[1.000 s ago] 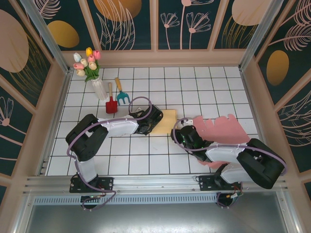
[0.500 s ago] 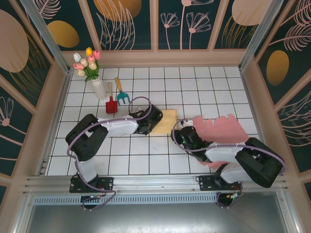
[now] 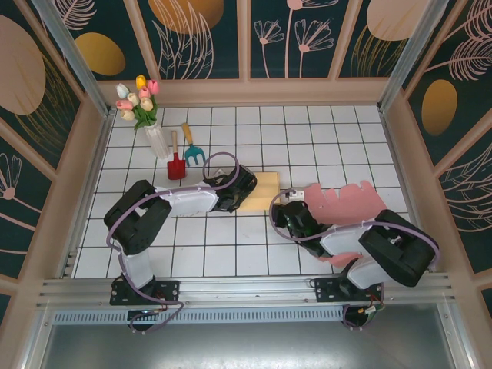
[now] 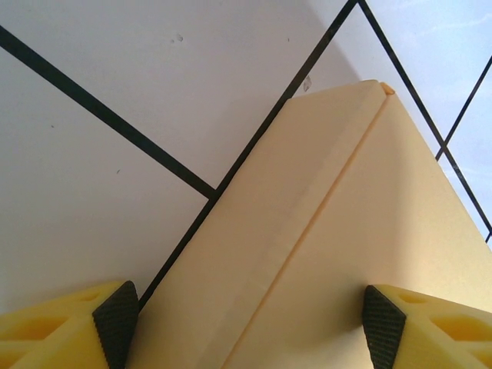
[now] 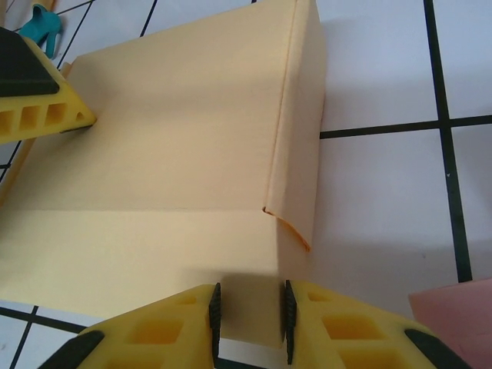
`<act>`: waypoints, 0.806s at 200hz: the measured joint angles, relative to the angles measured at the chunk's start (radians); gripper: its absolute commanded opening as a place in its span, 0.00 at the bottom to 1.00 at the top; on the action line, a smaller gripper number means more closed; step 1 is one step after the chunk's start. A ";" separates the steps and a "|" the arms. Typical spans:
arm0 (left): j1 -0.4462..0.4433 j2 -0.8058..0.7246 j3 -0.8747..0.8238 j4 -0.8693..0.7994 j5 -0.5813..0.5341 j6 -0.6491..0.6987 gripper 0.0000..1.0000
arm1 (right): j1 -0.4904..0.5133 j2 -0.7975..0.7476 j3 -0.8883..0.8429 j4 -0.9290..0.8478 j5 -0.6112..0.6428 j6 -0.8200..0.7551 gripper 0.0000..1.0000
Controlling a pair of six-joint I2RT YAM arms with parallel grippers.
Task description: Fold the paper box
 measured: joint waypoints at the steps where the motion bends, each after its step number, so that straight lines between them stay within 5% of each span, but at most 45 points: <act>1: 0.000 0.000 0.000 0.000 0.000 0.001 0.77 | 0.000 0.002 0.000 0.003 0.001 -0.001 0.28; 161: 0.001 0.031 0.033 0.003 -0.027 0.027 0.75 | -0.024 0.160 0.037 0.099 0.060 -0.048 0.30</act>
